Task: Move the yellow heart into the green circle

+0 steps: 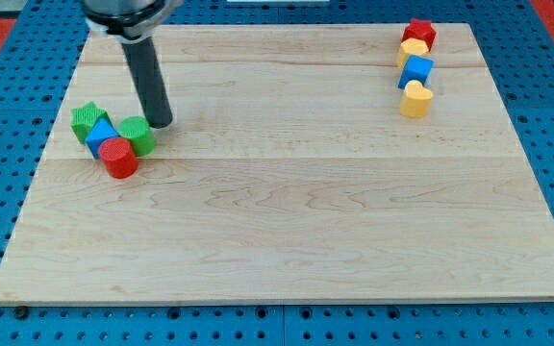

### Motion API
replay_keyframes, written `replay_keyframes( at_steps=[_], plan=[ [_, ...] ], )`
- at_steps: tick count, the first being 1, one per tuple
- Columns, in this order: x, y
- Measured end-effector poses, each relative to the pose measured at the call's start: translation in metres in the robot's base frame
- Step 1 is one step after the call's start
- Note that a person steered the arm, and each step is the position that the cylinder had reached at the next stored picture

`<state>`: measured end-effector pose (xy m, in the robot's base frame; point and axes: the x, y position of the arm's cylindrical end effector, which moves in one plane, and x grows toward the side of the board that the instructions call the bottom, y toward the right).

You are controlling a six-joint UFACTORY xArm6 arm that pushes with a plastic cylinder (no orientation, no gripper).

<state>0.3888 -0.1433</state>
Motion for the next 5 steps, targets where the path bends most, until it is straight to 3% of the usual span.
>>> replay_keyframes(
  at_steps=[2, 3, 4, 5],
  plan=[
    [-0.002, 0.292],
    [-0.015, 0.406],
    [-0.053, 0.35],
    [-0.011, 0.239]
  ],
)
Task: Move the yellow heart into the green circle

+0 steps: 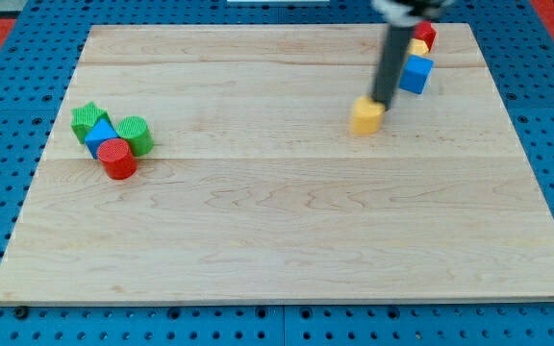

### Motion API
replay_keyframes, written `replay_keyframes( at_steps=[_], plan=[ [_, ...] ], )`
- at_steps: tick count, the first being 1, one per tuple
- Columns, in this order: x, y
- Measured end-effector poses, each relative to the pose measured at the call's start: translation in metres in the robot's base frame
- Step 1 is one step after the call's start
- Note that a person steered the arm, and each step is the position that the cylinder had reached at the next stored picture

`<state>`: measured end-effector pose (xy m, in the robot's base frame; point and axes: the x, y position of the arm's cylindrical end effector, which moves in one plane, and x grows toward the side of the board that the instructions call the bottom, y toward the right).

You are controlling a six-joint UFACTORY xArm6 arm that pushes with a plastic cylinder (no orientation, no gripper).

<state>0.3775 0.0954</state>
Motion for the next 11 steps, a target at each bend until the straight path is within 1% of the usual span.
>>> replay_keyframes(
  at_steps=[1, 2, 3, 4, 5, 6, 7, 9, 10, 11],
  plan=[
    [0.029, 0.005],
    [0.038, -0.002],
    [0.039, -0.1],
    [0.018, -0.105],
    [0.024, -0.092],
    [0.029, -0.05],
    [0.025, -0.026],
    [0.025, -0.207],
    [0.022, -0.147],
    [-0.01, -0.13]
  ],
)
